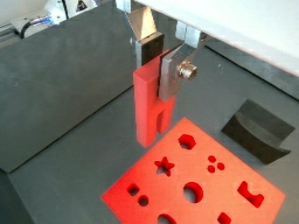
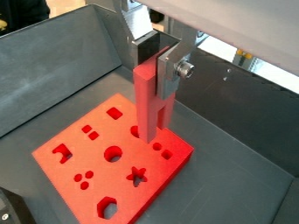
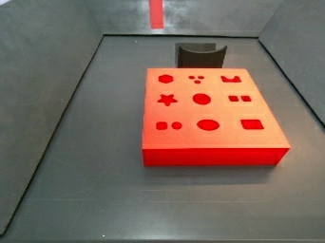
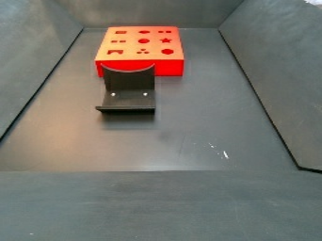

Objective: Insert the double-square object.

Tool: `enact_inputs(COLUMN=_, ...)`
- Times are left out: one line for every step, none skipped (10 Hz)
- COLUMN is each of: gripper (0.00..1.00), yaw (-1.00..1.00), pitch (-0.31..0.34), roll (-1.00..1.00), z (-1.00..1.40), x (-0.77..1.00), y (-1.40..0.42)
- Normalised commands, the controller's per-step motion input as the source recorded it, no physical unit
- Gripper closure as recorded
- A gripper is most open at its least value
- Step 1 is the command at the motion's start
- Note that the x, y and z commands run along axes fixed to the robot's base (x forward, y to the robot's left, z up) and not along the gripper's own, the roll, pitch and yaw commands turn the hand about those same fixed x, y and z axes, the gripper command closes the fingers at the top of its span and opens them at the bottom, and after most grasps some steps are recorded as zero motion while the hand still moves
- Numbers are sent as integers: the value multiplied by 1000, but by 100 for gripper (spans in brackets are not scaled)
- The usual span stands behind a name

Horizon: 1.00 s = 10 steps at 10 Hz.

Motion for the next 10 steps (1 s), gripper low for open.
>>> enact_inputs(gripper=100, yaw=-3, pitch=0, roll=4, z=0, x=0, y=0)
enact_inputs(gripper=100, yaw=-531, pitch=0, roll=29, z=-14, x=149, y=0)
enact_inputs(gripper=100, yaw=-694, pitch=0, roll=49, z=-126, x=306, y=0)
enact_inputs(gripper=100, yaw=-771, pitch=0, roll=47, z=-160, x=314, y=23)
enact_inputs(gripper=100, yaw=-817, pitch=-3, roll=50, z=-180, x=289, y=43)
enact_inputs(gripper=100, yaw=-817, pitch=-6, roll=56, z=-194, x=294, y=49)
enact_inputs(gripper=100, yaw=-837, pitch=-11, roll=53, z=-186, x=274, y=51)
enact_inputs(gripper=100, yaw=-854, pitch=-93, roll=47, z=-83, x=243, y=26)
enact_inputs(gripper=100, yaw=-880, pitch=-77, roll=66, z=-91, x=217, y=20)
enact_inputs(gripper=100, yaw=-909, pitch=-57, roll=73, z=-77, x=180, y=34)
